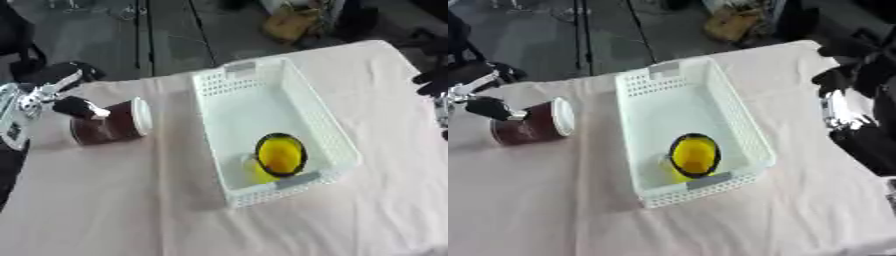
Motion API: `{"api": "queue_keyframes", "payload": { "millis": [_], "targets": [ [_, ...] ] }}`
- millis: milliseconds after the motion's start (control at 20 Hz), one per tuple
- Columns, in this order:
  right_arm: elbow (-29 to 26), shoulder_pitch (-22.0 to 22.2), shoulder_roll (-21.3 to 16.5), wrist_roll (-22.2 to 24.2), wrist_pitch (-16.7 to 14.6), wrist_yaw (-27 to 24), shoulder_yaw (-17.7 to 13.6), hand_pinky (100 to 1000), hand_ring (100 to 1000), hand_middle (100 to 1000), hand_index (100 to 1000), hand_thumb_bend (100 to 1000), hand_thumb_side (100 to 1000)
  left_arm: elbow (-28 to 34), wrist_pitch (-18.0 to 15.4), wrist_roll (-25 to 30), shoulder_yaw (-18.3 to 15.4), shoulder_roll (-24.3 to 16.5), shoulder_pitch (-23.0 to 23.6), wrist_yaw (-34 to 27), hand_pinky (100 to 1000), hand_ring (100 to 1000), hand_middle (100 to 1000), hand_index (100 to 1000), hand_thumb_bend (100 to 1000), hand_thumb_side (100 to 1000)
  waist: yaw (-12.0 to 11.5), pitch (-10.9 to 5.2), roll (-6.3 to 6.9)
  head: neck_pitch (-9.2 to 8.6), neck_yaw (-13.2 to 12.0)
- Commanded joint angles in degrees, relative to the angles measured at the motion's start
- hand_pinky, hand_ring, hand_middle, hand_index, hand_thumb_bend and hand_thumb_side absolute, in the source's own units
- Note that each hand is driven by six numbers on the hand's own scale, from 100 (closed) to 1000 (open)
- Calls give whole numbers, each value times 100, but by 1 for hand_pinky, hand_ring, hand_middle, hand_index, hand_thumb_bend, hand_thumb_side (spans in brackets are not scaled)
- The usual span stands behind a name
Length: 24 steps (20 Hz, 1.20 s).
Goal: Pick up objects on the table and place them in the box.
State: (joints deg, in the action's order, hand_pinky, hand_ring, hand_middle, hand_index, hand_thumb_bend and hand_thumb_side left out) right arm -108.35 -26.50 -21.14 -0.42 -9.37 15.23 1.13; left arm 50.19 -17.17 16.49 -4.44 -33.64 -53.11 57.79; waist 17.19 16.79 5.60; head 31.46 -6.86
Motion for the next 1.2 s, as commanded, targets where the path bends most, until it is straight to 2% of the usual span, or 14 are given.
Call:
{"api": "queue_keyframes", "payload": {
  "millis": [50,200,350,550,600,650,700,750,800,850,900,950,1000,1200],
  "targets": [
    [-134,-90,-161,5,-5,-44,-19,567,633,777,900,100,568,-199,-259,-290,-19,-110,-72,296,780,821,786,893,816,523,26,-74,-22,-87,-28],
    [-136,-95,-164,-1,-1,-49,-24,567,633,777,900,100,569,-514,-474,-330,13,-91,-73,543,801,826,775,882,780,530,49,-47,-18,-71,-19],
    [-135,-92,-162,-4,3,-50,-27,567,633,777,900,100,570,-838,-686,-114,60,-101,-75,710,821,829,775,881,773,541,56,-49,-12,-43,-7],
    [-132,-81,-155,-2,5,-48,-27,567,633,777,900,100,572,-1045,-745,287,16,-100,-77,821,823,810,749,868,761,520,59,-66,0,-46,-4],
    [-131,-78,-153,-5,7,-47,-31,567,632,776,900,100,571,-1035,-733,375,-11,-92,-72,808,786,751,656,813,729,461,61,-72,0,-45,3],
    [-131,-75,-152,-10,8,-46,-34,567,632,776,900,100,571,-992,-706,441,-40,-85,-61,781,786,751,656,813,729,461,63,-76,0,-44,8],
    [-130,-72,-152,-12,10,-46,-35,567,632,775,900,100,571,-942,-670,462,-65,-83,-53,751,657,582,491,717,642,370,64,-82,-1,-42,14],
    [-128,-68,-151,-14,11,-44,-36,567,632,775,900,100,571,-890,-628,436,-86,-81,-41,710,657,582,491,717,642,370,66,-90,-1,-40,17],
    [-126,-64,-148,-15,13,-43,-38,567,632,776,900,100,571,-848,-594,397,-101,-77,-33,668,511,462,379,598,509,308,67,-99,-2,-38,20],
    [-124,-59,-145,-20,15,-41,-42,567,632,776,900,100,571,-804,-570,331,-138,-67,-27,599,511,462,379,598,509,308,66,-112,-3,-35,26],
    [-122,-55,-141,-23,16,-40,-44,567,633,776,900,100,569,-777,-573,257,-178,-47,-24,517,421,418,330,535,406,322,63,-128,-9,-26,35],
    [-121,-50,-138,-25,17,-37,-45,567,633,776,900,100,569,-773,-610,190,-225,-29,-18,425,421,418,330,535,406,322,59,-142,-13,-18,44],
    [-120,-45,-136,-27,19,-28,-49,568,633,776,900,100,567,-773,-651,137,-265,-14,-23,328,348,405,318,518,330,362,55,-159,-19,-12,47],
    [-107,-10,-130,-34,24,-20,-53,569,634,776,900,100,561,-647,-930,9,-411,-1,-65,-63,327,413,329,527,305,388,31,-251,-42,34,74]
  ]
}}
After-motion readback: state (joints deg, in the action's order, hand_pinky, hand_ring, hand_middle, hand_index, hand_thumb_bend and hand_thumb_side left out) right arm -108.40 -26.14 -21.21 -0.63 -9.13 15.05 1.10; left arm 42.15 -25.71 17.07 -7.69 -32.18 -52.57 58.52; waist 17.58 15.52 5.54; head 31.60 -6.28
